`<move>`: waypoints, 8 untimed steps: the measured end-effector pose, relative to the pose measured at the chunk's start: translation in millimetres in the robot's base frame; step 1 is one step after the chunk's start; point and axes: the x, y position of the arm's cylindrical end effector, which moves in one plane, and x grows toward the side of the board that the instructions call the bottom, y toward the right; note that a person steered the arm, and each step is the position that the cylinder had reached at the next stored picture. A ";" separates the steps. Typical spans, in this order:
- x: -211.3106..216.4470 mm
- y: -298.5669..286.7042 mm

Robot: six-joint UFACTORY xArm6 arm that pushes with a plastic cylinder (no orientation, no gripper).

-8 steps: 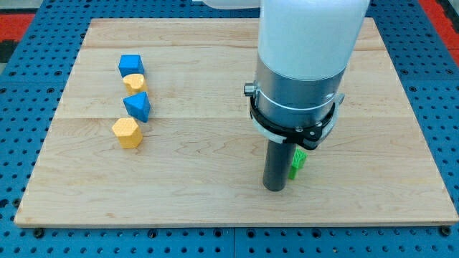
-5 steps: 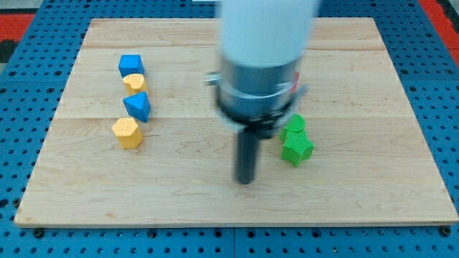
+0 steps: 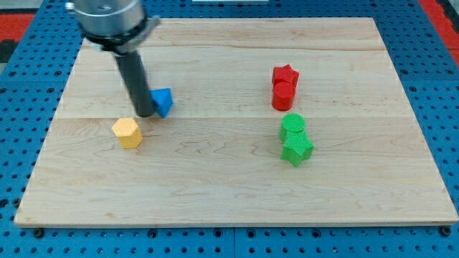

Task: Push the blue triangle to the right side of the blue cube

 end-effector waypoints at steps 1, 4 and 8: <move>6.1 21.7; -64.6 76.7; -115.7 -19.1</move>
